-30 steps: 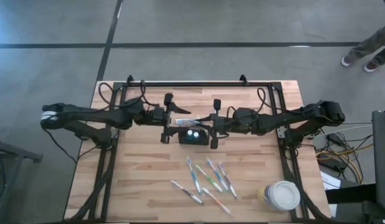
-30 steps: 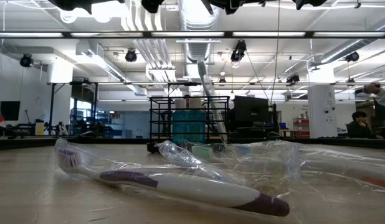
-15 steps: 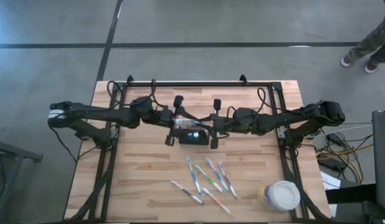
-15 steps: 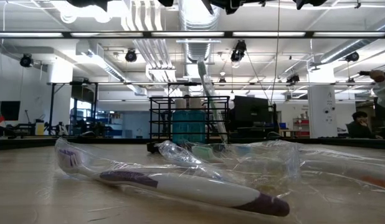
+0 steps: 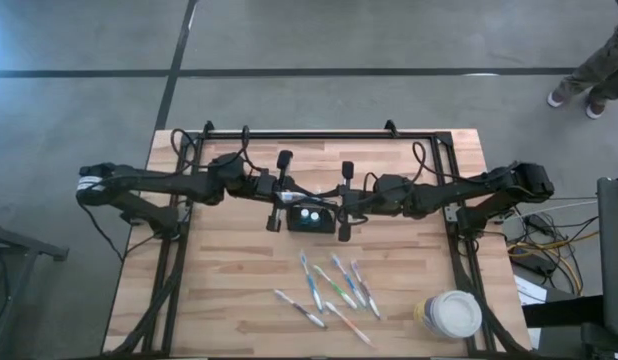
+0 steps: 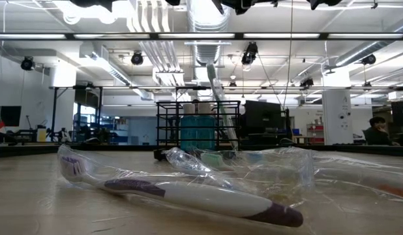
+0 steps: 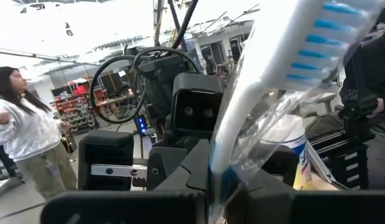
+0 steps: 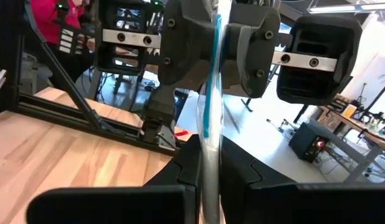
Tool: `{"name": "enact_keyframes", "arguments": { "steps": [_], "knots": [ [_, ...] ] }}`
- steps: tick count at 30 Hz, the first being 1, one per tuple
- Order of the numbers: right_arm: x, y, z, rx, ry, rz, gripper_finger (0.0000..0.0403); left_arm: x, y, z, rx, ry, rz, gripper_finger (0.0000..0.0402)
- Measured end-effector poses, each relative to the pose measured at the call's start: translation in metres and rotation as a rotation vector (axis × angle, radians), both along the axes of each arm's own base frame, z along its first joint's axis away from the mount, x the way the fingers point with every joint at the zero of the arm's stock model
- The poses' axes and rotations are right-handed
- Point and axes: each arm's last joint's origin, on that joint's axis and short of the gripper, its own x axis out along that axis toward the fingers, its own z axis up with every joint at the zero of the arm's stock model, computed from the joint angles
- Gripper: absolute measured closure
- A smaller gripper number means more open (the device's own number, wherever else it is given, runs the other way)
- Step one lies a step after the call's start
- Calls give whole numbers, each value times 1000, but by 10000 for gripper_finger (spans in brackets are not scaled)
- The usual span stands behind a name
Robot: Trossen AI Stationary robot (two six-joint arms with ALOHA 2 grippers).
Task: Pick & Place toothbrushing station
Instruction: Put the left blue toothbrush into the black wire organizer
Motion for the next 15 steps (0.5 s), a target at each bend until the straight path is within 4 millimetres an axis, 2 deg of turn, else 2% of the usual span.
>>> {"name": "enact_keyframes", "arguments": {
  "steps": [3, 7, 11, 15],
  "knots": [
    [-4, 1, 4, 0, 4, 90, 369, -6, -1, 3, -1, 10, -4, 383],
    [-16, 0, 16, 42, -3, 107, 341, -19, 0, 14, -2, -1, -8, 384],
    [-36, -4, 30, 84, 17, 95, 319, -37, 1, 23, -9, 17, 3, 384],
    [-67, -6, 52, 131, 3, 92, 315, -50, 1, 24, -16, 49, 16, 384]
  ]
}}
